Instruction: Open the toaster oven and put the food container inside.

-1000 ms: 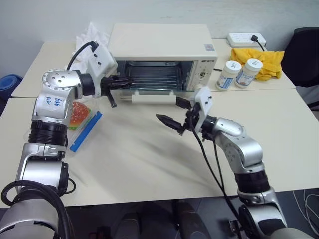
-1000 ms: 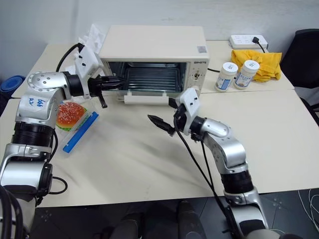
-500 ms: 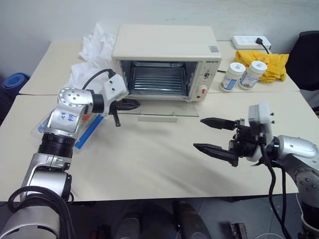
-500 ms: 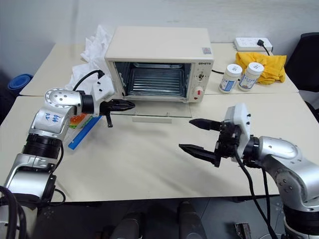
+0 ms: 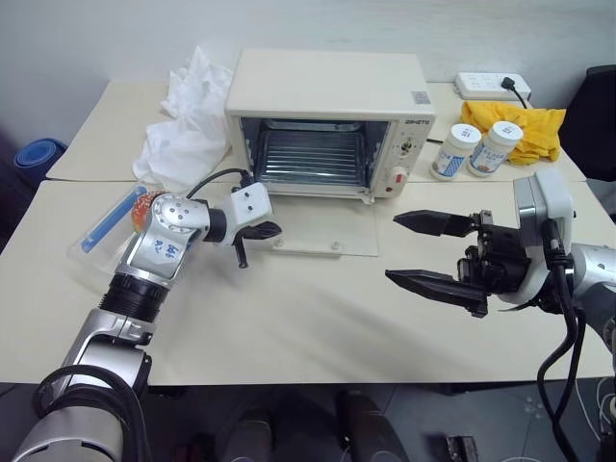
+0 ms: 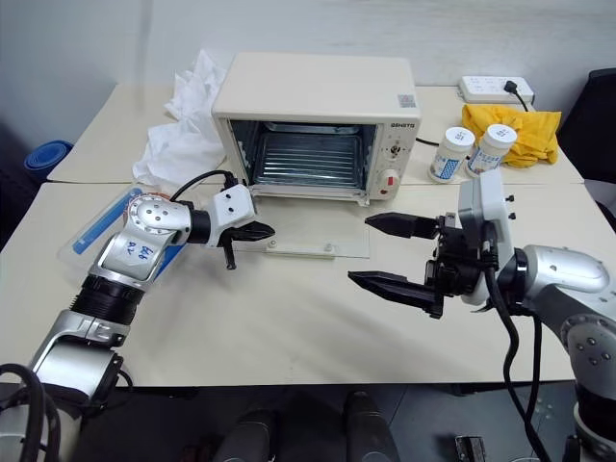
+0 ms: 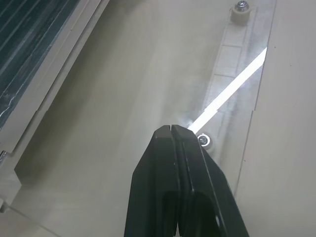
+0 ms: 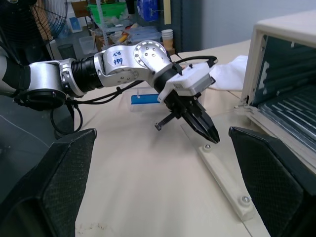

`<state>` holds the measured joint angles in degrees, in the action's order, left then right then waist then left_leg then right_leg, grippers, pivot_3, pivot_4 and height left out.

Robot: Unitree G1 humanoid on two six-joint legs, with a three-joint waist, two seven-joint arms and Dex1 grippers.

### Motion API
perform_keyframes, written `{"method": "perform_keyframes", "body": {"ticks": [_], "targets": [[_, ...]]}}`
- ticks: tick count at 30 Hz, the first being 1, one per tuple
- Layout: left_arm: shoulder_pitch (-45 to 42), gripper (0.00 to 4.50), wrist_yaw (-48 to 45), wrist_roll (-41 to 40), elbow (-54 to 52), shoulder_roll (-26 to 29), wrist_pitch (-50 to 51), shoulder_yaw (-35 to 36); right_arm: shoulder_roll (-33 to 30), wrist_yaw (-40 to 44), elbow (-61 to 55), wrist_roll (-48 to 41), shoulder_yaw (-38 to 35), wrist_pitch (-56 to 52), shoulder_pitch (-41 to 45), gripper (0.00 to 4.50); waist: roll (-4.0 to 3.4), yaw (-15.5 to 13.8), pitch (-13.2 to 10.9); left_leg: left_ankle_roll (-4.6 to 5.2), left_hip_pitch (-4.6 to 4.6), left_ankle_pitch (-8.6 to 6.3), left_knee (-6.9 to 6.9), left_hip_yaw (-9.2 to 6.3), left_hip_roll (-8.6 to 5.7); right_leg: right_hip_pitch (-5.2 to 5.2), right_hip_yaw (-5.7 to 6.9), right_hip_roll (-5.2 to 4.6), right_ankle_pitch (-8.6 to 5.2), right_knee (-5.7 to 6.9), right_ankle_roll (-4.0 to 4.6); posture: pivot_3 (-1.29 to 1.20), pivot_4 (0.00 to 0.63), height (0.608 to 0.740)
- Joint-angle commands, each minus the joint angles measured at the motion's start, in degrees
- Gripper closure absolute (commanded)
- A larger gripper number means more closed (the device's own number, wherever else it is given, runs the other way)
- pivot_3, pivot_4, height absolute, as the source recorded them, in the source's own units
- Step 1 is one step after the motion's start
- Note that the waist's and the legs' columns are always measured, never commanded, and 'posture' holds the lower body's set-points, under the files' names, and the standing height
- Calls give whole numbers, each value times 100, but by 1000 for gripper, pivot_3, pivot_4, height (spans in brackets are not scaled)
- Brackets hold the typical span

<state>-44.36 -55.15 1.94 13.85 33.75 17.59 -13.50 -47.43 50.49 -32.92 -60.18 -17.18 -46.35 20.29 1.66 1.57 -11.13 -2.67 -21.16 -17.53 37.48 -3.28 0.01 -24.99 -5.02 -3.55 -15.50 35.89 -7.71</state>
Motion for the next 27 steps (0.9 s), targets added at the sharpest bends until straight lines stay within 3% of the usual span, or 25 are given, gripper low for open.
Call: {"method": "perform_keyframes", "body": {"ticks": [1,6,10,16,20,23,26,27], "targets": [[361,4078,22,-352,-944,164,895,412,-35,64,107,1,216,55,221,0,0,17,0,0,-1,0,0,0,0,0,0,0,0,0,0,0,150,740],[1477,3136,-15,-1728,-3614,831,3428,2461,18,466,519,375,803,220,588,0,6,103,-3,-2,-14,-2,-1,3,10,-14,-1,1,0,10,1,0,150,740],[2511,1938,140,-2497,-5404,1116,5285,4107,88,949,1032,762,1233,441,992,0,5,99,-3,3,-20,-5,-9,2,15,-30,4,0,-4,3,6,0,150,740],[3530,161,228,-2873,-6515,1045,7112,6301,382,1529,1755,1211,1738,715,1569,0,7,81,-4,2,-6,-5,0,-5,13,-10,12,4,-6,0,10,0,150,740],[4323,33,779,-2623,-6449,682,7491,7421,579,1909,2161,1554,2032,956,1896,0,6,73,-4,1,1,-5,-3,-5,11,-2,13,2,-6,-5,12,0,150,740],[4402,33,1408,-2520,-6323,276,7491,7794,675,2071,2303,1619,2092,964,2052,0,7,65,-4,-4,2,-7,-7,-6,14,-3,15,1,-7,-9,14,0,150,740],[3734,33,2231,-2656,-6172,-480,7491,7947,759,2162,2398,1700,2139,961,2155,0,5,2,-1,-12,3,-8,-4,-13,14,1,21,0,-7,-11,14,0,150,740],[3188,33,2750,-2567,-6102,-990,7491,7936,798,2171,2417,1718,2151,943,2174,0,5,-14,-2,-15,6,-9,-1,-19,9,14,29,-5,-7,-15,13,0,150,740]]}}
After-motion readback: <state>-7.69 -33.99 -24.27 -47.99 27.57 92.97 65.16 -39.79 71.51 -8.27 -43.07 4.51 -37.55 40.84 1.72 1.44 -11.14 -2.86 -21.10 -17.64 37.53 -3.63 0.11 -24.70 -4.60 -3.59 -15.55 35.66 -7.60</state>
